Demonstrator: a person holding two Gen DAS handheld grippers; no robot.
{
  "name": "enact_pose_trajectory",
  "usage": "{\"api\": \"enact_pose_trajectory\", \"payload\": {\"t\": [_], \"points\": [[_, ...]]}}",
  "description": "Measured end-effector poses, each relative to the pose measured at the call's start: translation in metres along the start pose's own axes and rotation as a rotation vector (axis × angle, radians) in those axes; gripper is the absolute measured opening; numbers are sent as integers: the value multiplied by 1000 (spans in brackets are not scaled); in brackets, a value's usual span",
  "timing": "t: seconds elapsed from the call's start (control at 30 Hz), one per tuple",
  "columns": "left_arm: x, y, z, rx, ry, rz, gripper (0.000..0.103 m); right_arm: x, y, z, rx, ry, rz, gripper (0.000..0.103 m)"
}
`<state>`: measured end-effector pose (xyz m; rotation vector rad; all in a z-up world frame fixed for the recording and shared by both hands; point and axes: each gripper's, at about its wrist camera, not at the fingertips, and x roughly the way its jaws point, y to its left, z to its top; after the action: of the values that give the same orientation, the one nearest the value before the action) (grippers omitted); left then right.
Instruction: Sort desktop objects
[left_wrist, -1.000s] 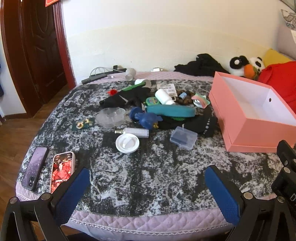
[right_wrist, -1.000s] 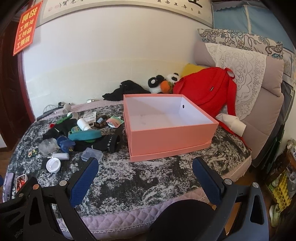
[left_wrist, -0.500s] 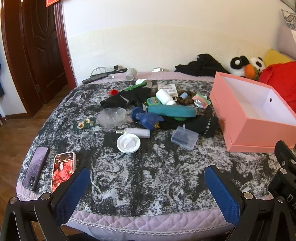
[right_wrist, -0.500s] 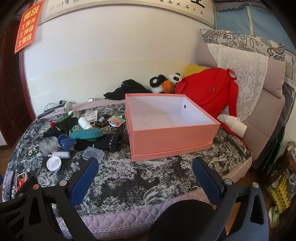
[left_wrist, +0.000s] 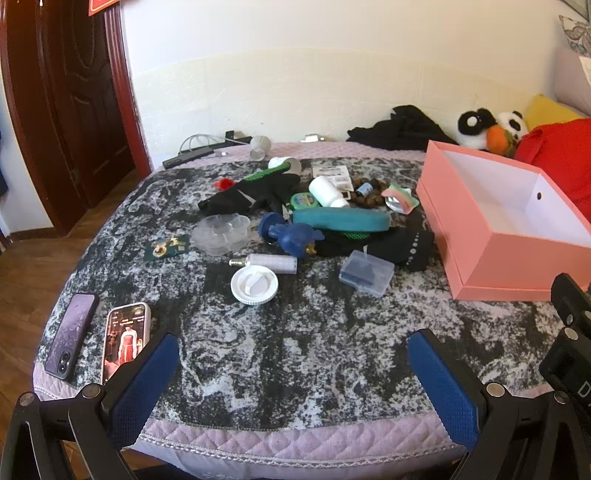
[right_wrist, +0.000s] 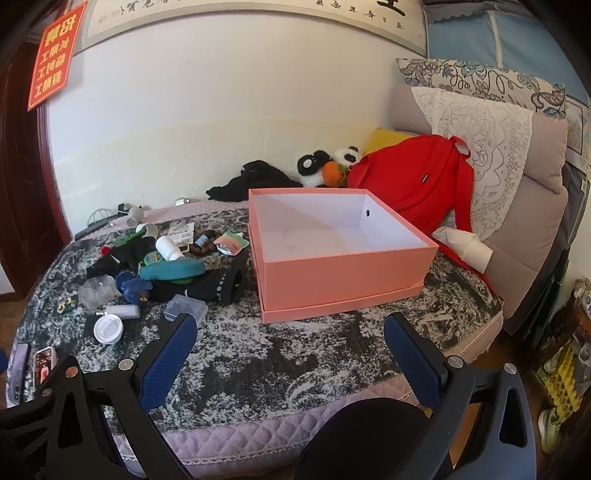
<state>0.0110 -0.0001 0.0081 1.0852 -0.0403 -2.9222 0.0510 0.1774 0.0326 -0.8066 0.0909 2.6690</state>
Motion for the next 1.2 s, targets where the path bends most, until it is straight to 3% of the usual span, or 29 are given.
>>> {"api": "enact_pose_trajectory", "payload": {"t": [0.47,0.63,0.9,1.2], "points": [[-2,3,0,-11,-1,-4,103,1,0,-1,-2,5,3,103],[8,13,-2,-9,-5,1,103,12,0,1,-21,6,42,103],[82,36,-20,-38,65,80,103,67,6,4,-22,63,108,103],[164,57,-7,-144,152,106,103,175,69,11,-97,269,318,103]]}}
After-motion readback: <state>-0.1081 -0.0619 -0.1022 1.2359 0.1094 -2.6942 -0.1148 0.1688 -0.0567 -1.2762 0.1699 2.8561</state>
